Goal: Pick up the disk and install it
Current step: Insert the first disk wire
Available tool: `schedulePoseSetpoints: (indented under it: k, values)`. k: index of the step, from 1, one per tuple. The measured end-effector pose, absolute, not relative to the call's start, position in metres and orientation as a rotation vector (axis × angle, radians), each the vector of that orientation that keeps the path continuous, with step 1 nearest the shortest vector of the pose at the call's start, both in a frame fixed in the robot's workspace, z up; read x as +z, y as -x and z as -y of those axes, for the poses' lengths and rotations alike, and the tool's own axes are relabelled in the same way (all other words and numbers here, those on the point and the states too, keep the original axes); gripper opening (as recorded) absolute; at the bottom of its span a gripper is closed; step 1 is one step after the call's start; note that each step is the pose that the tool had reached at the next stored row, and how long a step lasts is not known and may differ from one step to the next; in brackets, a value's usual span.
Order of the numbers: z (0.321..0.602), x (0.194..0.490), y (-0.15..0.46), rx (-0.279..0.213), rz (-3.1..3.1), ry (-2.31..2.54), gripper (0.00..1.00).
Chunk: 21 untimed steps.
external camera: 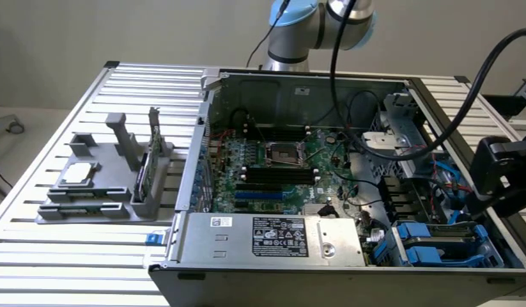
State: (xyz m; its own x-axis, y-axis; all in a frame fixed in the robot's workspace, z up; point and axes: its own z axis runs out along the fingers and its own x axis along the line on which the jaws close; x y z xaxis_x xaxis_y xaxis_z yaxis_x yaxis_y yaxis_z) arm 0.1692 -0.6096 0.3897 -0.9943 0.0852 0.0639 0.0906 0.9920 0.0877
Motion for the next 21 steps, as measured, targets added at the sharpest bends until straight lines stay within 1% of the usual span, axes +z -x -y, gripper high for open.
schedulePoseSetpoints:
  k: [21]
  values:
    - [0.6096,0.3897,-0.1692,-0.152,3.014,0.618,0.39]
